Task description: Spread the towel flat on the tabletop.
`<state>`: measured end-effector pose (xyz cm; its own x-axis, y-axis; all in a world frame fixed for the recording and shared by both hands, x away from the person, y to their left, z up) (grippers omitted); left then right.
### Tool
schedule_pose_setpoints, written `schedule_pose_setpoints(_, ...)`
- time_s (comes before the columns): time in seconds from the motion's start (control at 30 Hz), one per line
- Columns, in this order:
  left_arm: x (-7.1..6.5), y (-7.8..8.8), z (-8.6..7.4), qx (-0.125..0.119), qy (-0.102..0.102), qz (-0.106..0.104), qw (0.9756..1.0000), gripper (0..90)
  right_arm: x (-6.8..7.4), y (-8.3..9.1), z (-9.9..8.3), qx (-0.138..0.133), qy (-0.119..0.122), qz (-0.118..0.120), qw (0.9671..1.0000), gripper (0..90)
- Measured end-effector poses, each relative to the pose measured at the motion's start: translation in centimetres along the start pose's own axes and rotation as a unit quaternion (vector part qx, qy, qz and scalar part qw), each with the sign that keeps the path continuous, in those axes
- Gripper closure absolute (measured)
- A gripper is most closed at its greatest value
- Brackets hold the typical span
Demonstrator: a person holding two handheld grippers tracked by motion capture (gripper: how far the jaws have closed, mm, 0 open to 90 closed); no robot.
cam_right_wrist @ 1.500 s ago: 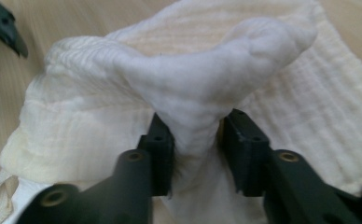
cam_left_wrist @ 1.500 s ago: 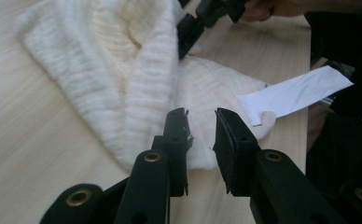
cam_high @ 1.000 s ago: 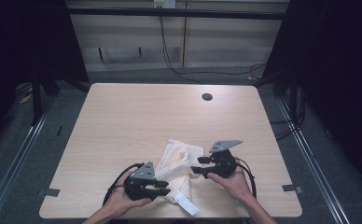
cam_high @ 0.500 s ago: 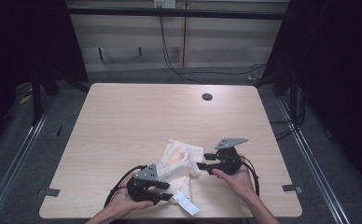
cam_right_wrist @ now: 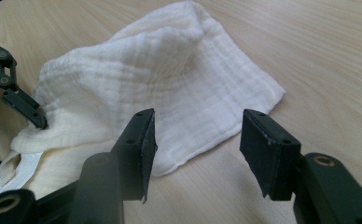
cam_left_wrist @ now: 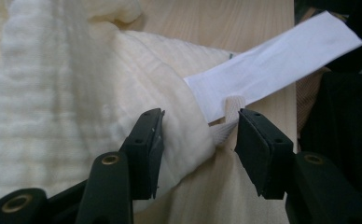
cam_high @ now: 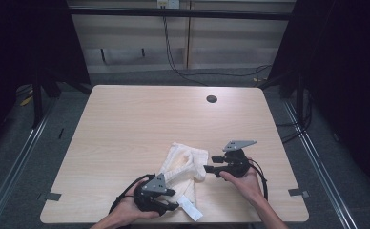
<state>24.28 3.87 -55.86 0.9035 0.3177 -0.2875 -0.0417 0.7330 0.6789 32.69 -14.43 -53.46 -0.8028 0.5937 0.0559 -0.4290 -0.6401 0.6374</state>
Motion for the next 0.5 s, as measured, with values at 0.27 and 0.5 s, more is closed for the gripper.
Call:
schedule_pose_setpoints(0.27,0.4,0.1,0.0,0.001,-0.033,0.046,0.9984,72.4,0.3,-0.4,-0.3,0.014,0.004,0.006,0.9999,43.2)
schedule_pose_setpoints(0.5,0.3,1.2,0.6,-0.018,0.005,-0.010,0.9998,86.1,0.1,-0.1,-0.2,0.008,0.004,0.004,1.0000,42.9)
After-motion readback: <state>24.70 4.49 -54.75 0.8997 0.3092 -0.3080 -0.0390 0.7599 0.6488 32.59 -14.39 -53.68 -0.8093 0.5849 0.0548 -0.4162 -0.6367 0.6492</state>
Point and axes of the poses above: each handheld gripper's, and its own axes: y roughly backward along the jaws, z roughly out of its top, x roughly to its left, the point moved 9 cm from there along -y, roughly forward along the jaws, and after that the axes turned 13 degrees about y, right-handed, at the moved point
